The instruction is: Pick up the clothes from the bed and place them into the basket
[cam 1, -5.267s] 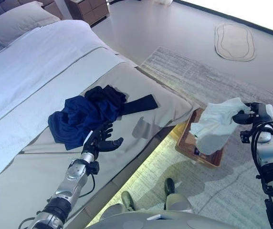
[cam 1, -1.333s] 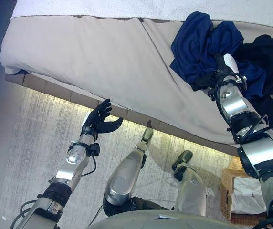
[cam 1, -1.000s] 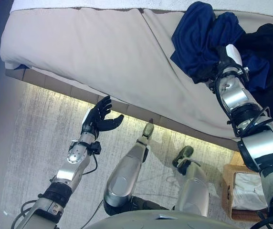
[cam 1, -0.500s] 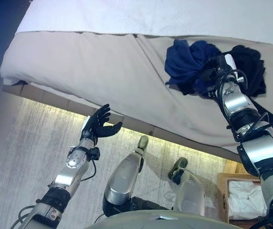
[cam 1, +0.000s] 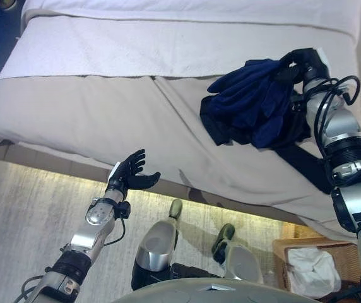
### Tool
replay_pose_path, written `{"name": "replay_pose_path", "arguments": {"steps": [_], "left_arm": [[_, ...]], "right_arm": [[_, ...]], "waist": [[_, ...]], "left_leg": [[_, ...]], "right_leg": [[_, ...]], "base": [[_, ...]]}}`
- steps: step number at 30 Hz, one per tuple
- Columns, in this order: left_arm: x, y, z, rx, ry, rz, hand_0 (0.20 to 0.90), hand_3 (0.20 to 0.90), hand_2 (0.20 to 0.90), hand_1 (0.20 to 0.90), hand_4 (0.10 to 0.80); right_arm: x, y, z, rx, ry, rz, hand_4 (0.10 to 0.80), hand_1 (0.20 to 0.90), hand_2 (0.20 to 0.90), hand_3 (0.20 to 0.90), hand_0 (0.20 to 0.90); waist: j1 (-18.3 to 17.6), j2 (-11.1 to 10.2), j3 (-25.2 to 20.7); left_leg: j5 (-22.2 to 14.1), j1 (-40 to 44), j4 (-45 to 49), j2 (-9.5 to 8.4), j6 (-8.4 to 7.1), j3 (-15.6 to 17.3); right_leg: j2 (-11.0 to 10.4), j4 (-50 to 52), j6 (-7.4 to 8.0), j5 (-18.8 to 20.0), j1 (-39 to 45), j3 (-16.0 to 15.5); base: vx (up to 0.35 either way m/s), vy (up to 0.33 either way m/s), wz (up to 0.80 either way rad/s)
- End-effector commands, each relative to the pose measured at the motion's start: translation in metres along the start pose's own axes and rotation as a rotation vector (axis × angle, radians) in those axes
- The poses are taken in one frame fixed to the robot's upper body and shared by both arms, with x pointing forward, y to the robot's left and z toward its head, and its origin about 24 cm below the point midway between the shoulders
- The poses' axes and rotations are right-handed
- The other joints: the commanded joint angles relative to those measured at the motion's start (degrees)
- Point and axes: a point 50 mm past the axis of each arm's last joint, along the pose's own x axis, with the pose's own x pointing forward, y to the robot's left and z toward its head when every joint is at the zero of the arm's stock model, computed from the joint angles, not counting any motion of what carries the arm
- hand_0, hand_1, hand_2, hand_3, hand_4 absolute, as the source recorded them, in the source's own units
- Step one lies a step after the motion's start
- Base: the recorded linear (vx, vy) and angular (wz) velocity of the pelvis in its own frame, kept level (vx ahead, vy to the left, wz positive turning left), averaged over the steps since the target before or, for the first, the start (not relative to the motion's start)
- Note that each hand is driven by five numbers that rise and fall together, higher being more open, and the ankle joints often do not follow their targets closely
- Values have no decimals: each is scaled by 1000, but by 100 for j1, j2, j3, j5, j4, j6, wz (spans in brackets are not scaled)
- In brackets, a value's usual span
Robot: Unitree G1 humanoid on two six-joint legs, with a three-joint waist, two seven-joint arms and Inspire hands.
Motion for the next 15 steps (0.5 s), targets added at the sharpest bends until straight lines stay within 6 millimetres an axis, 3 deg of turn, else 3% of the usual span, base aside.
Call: {"name": "replay_pose_path", "arguments": {"steps": [1, 3, 5, 8, 9, 12, 15], "left_arm": [[-14, 4, -24, 47, 40, -2, 900, 900, 900, 900, 800], [-12, 3, -24, 51, 30, -9, 900, 900, 900, 900, 800], [-13, 1, -25, 36, 17, -1, 900, 900, 900, 900, 800], [-16, 5, -27, -8, -8, 54, 900, 900, 900, 900, 800], [-17, 7, -27, -17, -14, 74, 900, 900, 900, 900, 800], [-16, 10, -24, -10, -25, 59, 900, 900, 900, 900, 800], [-12, 14, -22, 19, -33, 75, 900, 900, 900, 900, 800]], "right_arm": [[-3, -26, 51, 25, -255, -70, 100, 300, 300, 200, 300], [-5, -36, 56, 28, -278, -89, 100, 300, 300, 200, 300], [-7, -48, 63, 20, -305, -109, 100, 300, 300, 200, 300], [-10, -51, 72, 45, -356, -109, 100, 300, 300, 200, 300], [-10, -51, 73, 56, -367, -105, 100, 300, 300, 200, 300], [-15, -61, 70, 64, -369, -170, 100, 300, 300, 200, 300], [-22, -71, 66, 79, -372, -217, 100, 300, 300, 200, 300]], "waist": [[-247, -267, -1626], [-355, -328, -1708], [-480, -422, -1780], [-456, -484, -1766], [-471, -473, -1777], [-659, -451, -1800], [-861, -430, -1786]], "left_leg": [[-700, -15, 273, 170, -99, 619], [-727, 53, 242, 185, -118, 652], [-876, 93, 374, 62, -70, 486], [-1127, 81, 671, -335, 105, -297], [-1144, 86, 674, -400, 145, -397], [-1200, 95, 716, -412, 196, -65], [-1110, 233, 420, -370, 186, 191]], "right_leg": [[188, -101, -40, -87, 90, 154], [259, -198, -56, -70, 125, 251], [350, -367, -76, -1, 148, 598], [417, -478, -30, 177, 100, 1299], [446, -484, -12, 211, 73, 1450], [427, -584, 80, 393, 17, 1603], [357, -666, 320, 759, -182, 1470]], "base": [[-41, -26, -17], [-46, -13, -23], [-39, 29, -27], [-26, 55, -68], [-12, 80, -81], [-25, 84, -108], [-74, 21, -56]]}}
